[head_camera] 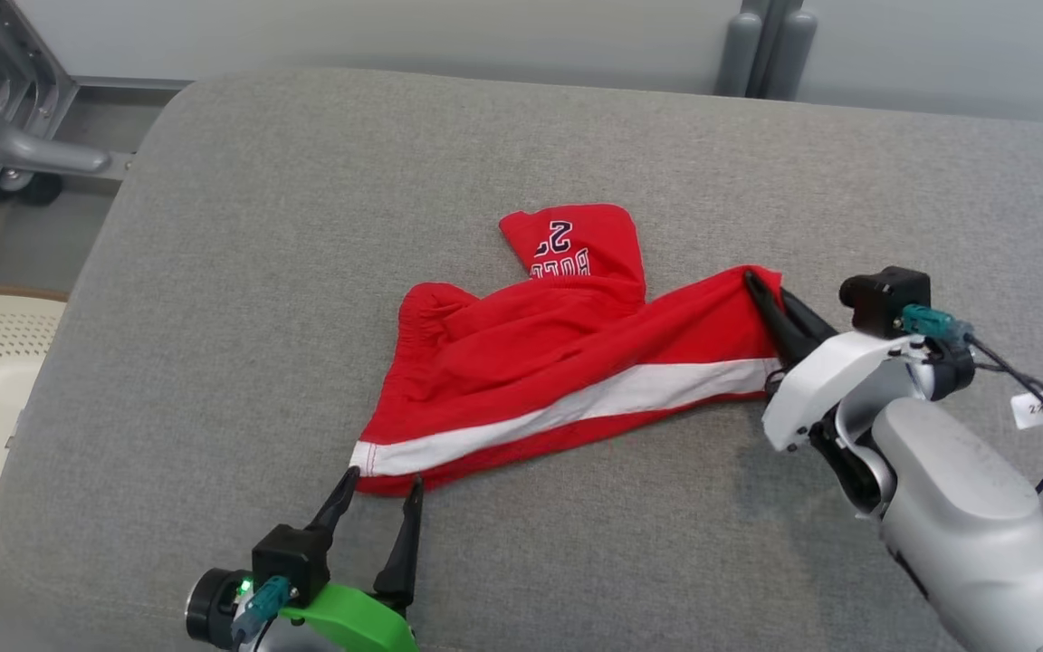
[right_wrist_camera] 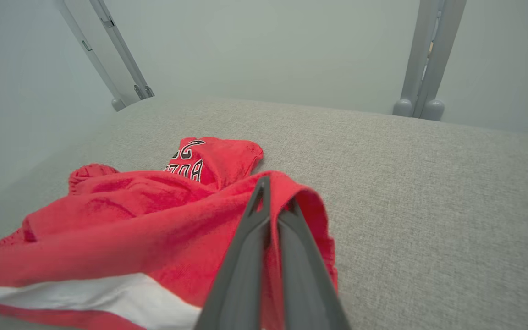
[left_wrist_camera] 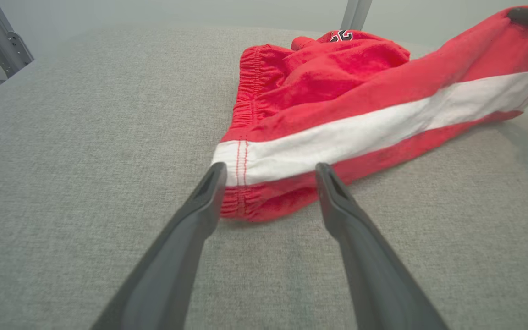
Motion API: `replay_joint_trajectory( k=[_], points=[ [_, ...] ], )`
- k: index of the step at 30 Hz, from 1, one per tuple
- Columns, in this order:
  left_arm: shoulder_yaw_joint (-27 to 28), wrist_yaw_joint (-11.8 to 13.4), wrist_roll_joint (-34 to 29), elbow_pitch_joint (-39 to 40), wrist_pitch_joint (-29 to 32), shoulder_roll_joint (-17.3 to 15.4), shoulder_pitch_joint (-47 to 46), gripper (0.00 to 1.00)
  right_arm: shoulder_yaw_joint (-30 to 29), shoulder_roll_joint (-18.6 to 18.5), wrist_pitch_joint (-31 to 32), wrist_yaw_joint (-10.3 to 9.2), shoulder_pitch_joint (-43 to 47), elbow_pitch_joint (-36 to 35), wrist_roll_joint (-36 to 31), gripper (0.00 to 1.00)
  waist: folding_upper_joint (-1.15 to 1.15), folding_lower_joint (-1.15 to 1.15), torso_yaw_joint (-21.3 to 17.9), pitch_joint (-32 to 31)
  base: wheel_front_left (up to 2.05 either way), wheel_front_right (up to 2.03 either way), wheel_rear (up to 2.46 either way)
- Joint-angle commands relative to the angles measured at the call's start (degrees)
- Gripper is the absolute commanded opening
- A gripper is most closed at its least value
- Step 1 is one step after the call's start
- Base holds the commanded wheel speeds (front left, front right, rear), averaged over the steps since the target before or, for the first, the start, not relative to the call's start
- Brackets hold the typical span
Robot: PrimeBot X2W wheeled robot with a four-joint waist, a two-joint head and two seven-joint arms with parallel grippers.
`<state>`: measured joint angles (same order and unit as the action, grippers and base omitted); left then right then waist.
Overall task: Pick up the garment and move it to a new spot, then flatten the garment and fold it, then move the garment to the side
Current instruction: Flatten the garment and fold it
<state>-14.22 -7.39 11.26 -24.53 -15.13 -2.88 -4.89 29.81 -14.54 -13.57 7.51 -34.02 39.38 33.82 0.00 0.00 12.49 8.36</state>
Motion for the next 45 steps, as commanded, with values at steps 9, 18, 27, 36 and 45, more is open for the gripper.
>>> replay_joint_trajectory(
  k=[9, 18, 27, 36, 45],
  points=[
    [-4.11, 0.09, 3.04, 0.28, 0.06, -0.08, -2.83, 1.0, 0.62, -3.54, 3.2, -0.06, -7.83, 11.89, -2.55, 0.0, 0.0, 0.0, 6.51, 4.28, 0.0, 0.0, 0.0],
    [-6.67, 1.45, 5.12, 2.12, 0.05, -0.07, -4.67, 1.0, 0.61, -3.29, 1.37, -0.06, -11.21, 20.75, -4.3, 1.0, 0.0, 0.0, 8.45, 6.72, 0.0, 0.0, 0.0],
    [-5.98, 1.77, 4.35, 4.69, 0.06, -0.08, -5.48, 1.0, -3.38, -3.55, -1.66, -0.06, -8.66, 20.04, -4.57, 1.0, 0.0, 0.0, 3.17, 4.0, 0.0, 0.0, 0.0],
    [-2.93, 1.88, 4.95, 1.65, 0.06, -0.09, -4.82, 1.0, -13.18, -2.8, -1.58, -0.06, 0.33, 4.89, -9.52, 1.0, 0.0, 0.0, -3.8, 1.5, 0.0, 0.0, 0.0],
    [1.15, 2.62, 6.29, -3.55, 0.05, -0.09, -6.21, 1.0, -20.0, 0.42, -1.6, -0.06, 10.71, -6.2, -15.13, 1.0, 0.0, 0.0, -9.75, 0.39, 0.0, 0.0, 0.0]
  ],
)
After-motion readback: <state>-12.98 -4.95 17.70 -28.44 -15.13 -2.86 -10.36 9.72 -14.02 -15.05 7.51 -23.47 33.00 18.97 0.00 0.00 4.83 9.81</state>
